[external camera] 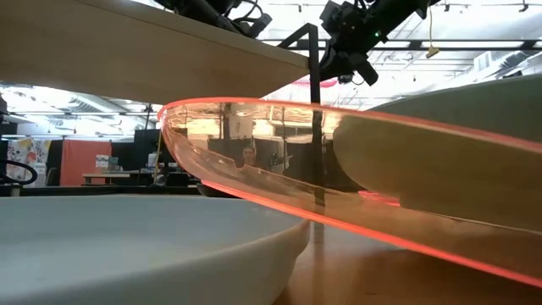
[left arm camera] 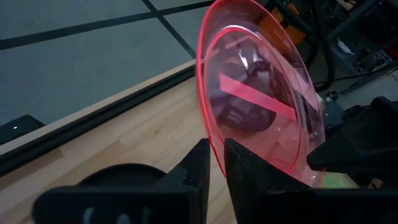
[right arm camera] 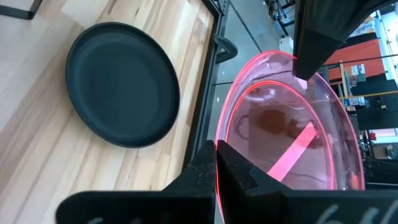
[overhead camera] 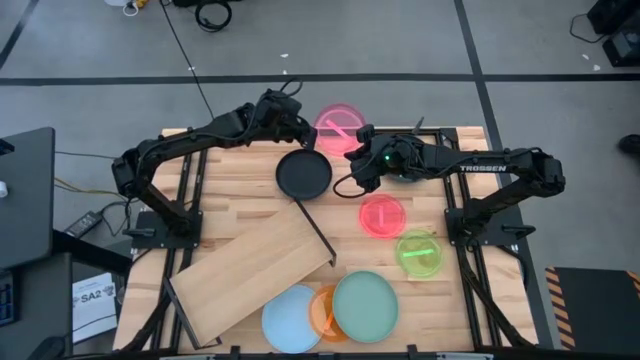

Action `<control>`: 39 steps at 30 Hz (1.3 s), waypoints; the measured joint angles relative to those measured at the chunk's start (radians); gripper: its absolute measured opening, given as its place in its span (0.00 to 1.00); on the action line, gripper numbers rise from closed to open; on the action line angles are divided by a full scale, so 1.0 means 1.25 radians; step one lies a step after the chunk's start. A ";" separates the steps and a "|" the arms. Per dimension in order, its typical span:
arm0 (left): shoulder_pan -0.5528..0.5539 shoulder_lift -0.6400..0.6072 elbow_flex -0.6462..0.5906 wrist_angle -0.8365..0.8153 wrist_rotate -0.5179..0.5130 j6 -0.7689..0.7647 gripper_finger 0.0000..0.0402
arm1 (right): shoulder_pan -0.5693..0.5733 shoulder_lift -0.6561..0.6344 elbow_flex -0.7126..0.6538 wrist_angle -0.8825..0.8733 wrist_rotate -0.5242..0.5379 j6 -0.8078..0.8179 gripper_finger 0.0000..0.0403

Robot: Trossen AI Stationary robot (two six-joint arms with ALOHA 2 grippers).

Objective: Place and stack plates onto a shelf
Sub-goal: Put the top pink plate on the shelf

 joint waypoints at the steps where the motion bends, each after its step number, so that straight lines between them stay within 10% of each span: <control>1: 0.000 0.000 0.000 0.000 0.000 0.000 0.10 | 0.000 0.000 0.000 0.000 0.000 0.000 0.01; 39: 0.000 0.000 0.000 0.002 -0.029 0.002 0.02 | 0.000 0.000 0.000 0.044 -0.042 0.002 0.40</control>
